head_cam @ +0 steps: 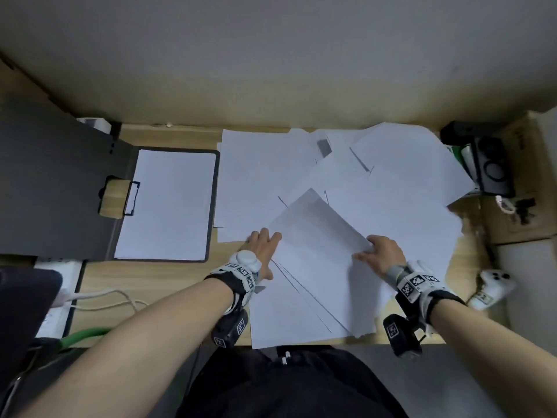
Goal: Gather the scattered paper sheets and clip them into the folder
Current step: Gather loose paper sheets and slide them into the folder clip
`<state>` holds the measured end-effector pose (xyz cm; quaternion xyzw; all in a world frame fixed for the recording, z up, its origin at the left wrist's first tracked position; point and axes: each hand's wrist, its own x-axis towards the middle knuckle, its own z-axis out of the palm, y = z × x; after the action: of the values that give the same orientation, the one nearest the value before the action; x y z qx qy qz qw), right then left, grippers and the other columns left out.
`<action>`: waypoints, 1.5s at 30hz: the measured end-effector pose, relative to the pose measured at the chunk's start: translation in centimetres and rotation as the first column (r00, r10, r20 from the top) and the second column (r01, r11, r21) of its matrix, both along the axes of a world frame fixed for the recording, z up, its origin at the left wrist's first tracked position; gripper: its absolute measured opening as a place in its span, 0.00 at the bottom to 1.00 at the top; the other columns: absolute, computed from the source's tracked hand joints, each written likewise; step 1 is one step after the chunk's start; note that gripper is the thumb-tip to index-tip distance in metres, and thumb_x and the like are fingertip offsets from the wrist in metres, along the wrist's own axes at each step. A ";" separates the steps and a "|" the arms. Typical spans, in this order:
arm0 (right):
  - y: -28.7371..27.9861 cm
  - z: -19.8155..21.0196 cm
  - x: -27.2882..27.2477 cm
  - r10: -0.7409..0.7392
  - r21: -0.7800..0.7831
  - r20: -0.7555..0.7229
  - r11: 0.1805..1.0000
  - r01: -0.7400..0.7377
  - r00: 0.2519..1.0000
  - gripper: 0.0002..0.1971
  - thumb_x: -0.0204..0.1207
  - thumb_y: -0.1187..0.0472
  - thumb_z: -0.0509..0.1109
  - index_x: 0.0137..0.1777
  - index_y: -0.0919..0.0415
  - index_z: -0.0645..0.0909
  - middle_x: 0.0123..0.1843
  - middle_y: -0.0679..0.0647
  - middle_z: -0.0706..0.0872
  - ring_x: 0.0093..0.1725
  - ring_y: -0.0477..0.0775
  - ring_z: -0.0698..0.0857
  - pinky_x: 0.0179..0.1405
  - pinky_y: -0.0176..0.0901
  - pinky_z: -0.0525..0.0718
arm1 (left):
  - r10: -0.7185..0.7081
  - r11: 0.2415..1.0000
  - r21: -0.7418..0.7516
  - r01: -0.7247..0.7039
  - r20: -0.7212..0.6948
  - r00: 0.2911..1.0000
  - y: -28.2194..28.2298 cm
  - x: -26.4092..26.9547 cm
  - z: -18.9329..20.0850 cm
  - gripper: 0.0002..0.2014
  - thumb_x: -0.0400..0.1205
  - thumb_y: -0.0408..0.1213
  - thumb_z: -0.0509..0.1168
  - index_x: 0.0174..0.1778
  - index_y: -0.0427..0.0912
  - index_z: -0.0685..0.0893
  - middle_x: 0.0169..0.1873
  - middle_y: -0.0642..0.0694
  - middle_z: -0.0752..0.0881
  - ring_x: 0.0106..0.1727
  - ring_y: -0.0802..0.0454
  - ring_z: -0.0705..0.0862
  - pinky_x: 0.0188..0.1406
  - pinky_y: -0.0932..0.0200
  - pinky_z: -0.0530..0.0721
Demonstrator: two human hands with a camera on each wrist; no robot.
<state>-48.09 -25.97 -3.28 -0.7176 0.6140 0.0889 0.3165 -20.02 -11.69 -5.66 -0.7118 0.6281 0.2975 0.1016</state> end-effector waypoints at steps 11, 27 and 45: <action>0.1 0.9 2.1 -0.030 0.019 0.107 0.999 0.028 0.994 0.12 0.65 0.54 0.82 0.42 0.58 0.84 0.40 0.56 0.88 0.43 0.62 0.84 0.43 0.53 0.82 | 0.367 0.930 0.070 -0.360 -0.185 0.912 1.7 3.8 3.1 0.25 0.76 0.42 0.72 0.68 0.47 0.73 0.61 0.45 0.84 0.54 0.44 0.85 0.51 0.50 0.85; 0.8 0.4 16.5 -0.296 0.379 0.318 0.910 0.166 0.901 0.28 0.63 0.63 0.85 0.61 0.74 0.81 0.56 0.59 0.89 0.55 0.63 0.88 0.60 0.52 0.87 | 0.841 0.539 0.280 -0.794 -0.236 0.487 6.9 13.0 7.4 0.07 0.74 0.26 0.69 0.33 0.39 0.79 0.39 0.41 0.83 0.30 0.46 0.84 0.21 0.60 0.83; 2.8 5.8 19.1 -0.421 0.386 0.580 0.896 0.220 0.698 0.18 0.61 0.70 0.85 0.52 0.70 0.87 0.46 0.62 0.92 0.39 0.60 0.90 0.42 0.49 0.90 | 0.807 0.423 0.305 -0.853 -0.554 0.203 4.1 11.8 4.3 0.30 0.58 0.43 0.75 0.56 0.37 0.85 0.51 0.41 0.91 0.52 0.44 0.90 0.59 0.42 0.88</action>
<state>-28.95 -23.19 2.50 -0.5298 0.5622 -0.1345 0.6206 -8.19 -7.57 -1.40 -0.7922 0.1493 0.5010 -0.3150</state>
